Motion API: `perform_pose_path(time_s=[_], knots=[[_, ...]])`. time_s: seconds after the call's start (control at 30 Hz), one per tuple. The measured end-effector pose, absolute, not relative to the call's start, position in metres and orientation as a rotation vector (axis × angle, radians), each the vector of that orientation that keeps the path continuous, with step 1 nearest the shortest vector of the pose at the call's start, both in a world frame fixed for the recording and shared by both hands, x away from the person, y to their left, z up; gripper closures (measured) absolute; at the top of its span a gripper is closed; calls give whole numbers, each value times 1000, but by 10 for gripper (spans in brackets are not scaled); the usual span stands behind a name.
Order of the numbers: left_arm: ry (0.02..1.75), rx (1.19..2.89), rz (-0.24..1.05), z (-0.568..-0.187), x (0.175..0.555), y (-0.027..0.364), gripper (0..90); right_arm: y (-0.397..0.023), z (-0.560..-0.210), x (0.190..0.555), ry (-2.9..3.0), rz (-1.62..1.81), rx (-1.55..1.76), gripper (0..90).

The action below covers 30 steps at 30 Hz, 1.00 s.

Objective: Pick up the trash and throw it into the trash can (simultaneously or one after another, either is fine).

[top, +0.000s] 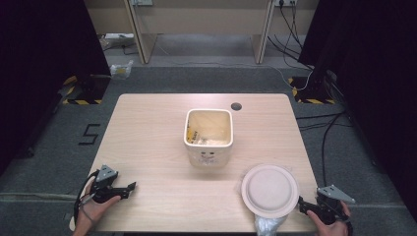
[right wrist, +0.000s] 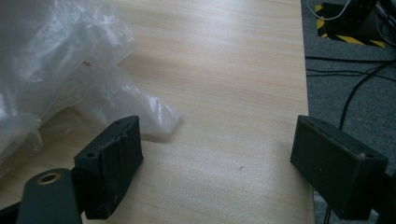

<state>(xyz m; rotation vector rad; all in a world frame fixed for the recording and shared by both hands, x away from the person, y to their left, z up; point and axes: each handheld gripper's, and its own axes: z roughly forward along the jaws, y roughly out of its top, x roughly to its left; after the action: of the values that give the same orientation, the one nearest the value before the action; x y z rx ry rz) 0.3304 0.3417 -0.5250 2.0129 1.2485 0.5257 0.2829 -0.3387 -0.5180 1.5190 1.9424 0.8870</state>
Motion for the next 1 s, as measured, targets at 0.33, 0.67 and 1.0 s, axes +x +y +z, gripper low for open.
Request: perform_pose_path(time_s=[0.33,0.67,1.0], knots=[[1247,2010,525,-525,331,341,124,-340,-503,278,1876,882,1505,217],[1245,2018,522,-525,332,342,121,-328,-459,262,1803,946,1424,244],[1245,2018,521,-525,332,342,120,-308,-434,259,1837,1040,1365,276]])
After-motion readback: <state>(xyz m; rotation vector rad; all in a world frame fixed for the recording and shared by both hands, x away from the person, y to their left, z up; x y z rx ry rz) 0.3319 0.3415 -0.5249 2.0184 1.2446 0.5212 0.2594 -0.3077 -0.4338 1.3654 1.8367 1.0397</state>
